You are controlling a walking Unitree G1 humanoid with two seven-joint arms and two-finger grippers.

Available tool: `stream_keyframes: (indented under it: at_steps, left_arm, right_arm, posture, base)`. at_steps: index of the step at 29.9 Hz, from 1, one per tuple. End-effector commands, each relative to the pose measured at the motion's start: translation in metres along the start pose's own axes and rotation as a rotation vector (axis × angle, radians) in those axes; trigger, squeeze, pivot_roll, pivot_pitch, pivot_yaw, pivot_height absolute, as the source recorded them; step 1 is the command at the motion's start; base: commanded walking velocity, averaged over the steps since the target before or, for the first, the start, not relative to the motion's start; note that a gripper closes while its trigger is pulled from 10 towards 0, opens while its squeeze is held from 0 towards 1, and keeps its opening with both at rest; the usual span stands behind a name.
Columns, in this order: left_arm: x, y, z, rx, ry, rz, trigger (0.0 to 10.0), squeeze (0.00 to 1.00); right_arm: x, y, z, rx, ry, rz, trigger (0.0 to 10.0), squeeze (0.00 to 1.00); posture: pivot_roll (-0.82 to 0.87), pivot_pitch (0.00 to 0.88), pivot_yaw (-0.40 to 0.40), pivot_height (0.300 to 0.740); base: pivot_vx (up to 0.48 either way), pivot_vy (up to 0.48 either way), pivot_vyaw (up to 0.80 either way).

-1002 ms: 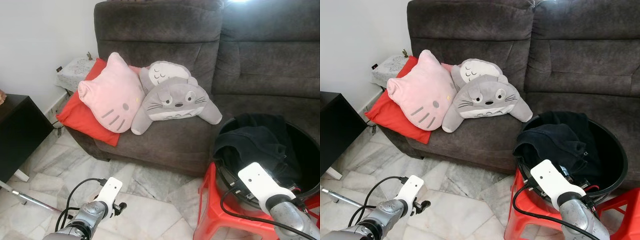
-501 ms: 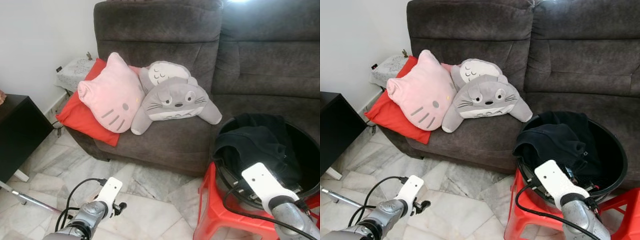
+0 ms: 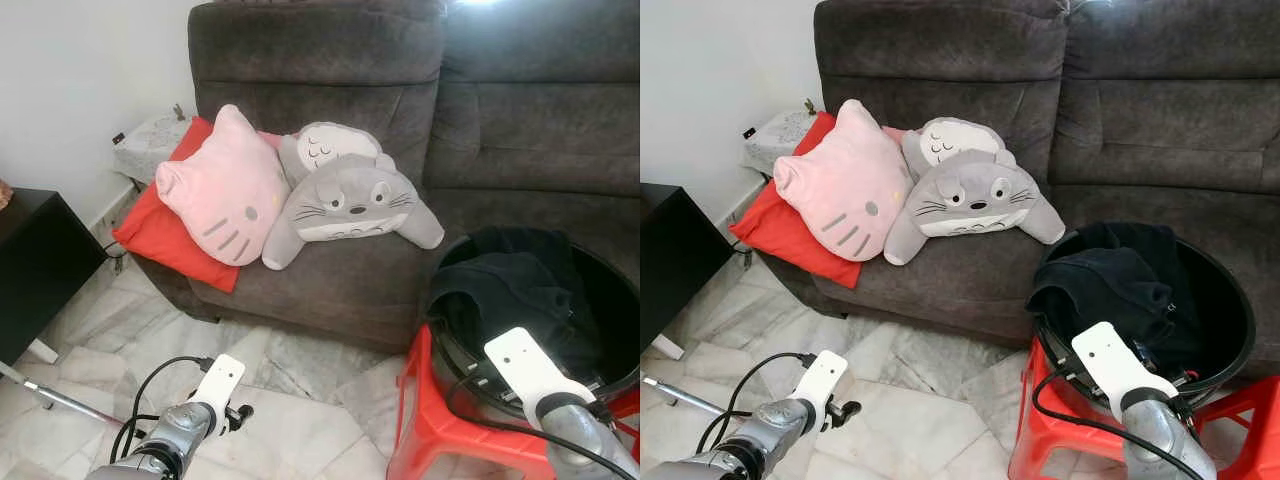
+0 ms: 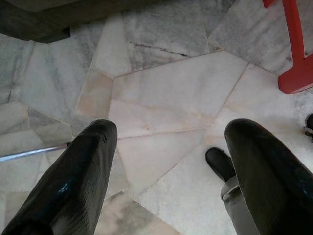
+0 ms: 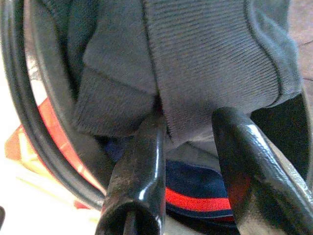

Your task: Hang hanger

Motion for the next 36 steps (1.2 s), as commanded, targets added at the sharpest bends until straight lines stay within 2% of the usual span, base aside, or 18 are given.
stream_keyframes:
  at_steps: [1,10,15,22,36]
  left_arm:
    - [0.004,0.001,-0.004,0.013,-0.01,0.014,10.0,0.0]
    - [0.004,0.001,-0.004,0.014,-0.012,0.013,10.0,0.0]
    - [0.004,0.001,-0.004,0.014,-0.012,0.012,10.0,0.0]
    - [0.004,0.001,-0.003,0.012,-0.011,0.014,10.0,0.0]
    - [0.004,0.001,-0.003,0.008,-0.009,0.015,10.0,0.0]
  right_arm:
    - [0.002,-0.001,0.001,-0.003,0.003,-0.006,10.0,0.0]
    - [0.001,-0.002,0.003,-0.009,0.004,-0.028,10.0,0.0]
    - [0.009,-0.002,-0.002,0.017,0.02,0.018,10.0,0.0]
    - [0.01,-0.006,0.0,0.022,0.019,0.004,10.0,0.0]
    - [0.001,-0.011,0.003,0.003,0.018,-0.097,10.0,0.0]
  posture:
    - [-0.29,0.0,0.128,0.74]
    - [-0.29,0.0,0.128,0.74]
    - [-0.29,0.0,0.128,0.74]
    - [-0.29,0.0,0.129,0.74]
    - [-0.28,0.0,0.128,0.74]
  base:
    - [0.0,0.0,0.0]
    - [0.0,0.0,0.0]
    - [0.0,0.0,0.0]
    - [0.0,0.0,0.0]
    - [0.0,0.0,0.0]
Point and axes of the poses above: a point about 5 cm out from each wrist's last joint towards the gripper, its own y axis pointing back from the gripper into the wrist, its own z axis along the axis of the wrist's last joint, x = y × z, the point moved 1 cm from there along -y, pointing out of the wrist towards the gripper, and after that the axes turned 3 degrees about y, right-handed, at the moved point
